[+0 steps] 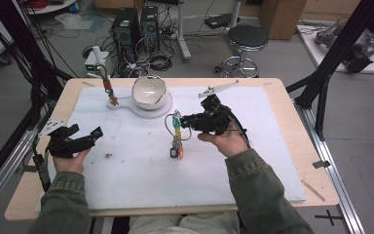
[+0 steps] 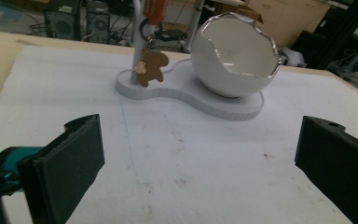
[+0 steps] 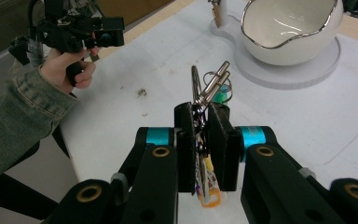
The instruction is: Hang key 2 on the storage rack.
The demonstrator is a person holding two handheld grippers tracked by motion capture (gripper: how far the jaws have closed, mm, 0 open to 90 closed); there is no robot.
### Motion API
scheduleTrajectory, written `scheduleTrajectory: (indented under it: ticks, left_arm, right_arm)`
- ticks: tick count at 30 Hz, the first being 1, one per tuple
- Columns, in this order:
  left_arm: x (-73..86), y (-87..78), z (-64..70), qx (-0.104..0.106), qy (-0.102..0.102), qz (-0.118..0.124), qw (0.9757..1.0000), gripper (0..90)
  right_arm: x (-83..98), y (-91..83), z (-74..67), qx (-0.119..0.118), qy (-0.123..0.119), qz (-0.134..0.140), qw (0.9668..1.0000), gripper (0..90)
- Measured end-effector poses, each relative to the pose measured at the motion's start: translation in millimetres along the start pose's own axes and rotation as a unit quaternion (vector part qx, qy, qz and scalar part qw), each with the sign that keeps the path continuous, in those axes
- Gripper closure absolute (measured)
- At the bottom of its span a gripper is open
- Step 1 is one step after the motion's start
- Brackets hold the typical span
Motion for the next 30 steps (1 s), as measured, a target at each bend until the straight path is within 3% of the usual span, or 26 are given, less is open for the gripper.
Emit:
scheduleTrajectory:
  ticks: [10,16,23,30]
  left_arm:
    - [-16.3,5.3,19.7,0.042,0.018,0.004,0.999,1.7]
    - [-22.8,9.3,32.6,0.077,0.027,0.001,0.9967,1.7]
    - [-27.9,11.7,41.1,0.1,0.037,-0.012,0.9942,1.7]
    - [-40.9,11.7,61.9,0.149,0.045,-0.007,0.9878,1.7]
  right_arm:
    - [-18.9,5.3,-10.5,-0.01,-0.012,-0.004,0.9999,81.7]
    - [-31.6,14.4,-21.3,-0.017,-0.024,-0.008,0.9995,81.7]
    - [-42.5,25.9,-37.1,-0.027,-0.042,-0.017,0.9986,81.7]
    - [-53.0,34.1,-50.0,-0.036,-0.055,-0.019,0.9977,81.7]
Point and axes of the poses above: each handheld gripper's, and its own axes: y roughly forward along the jaws, x roughly out of its underside, z roughly to its right, the point moved 8 cm from there along y, roughly forward along the jaws, and after that the axes turned 10 degrees about x, right-handed, at the moved point
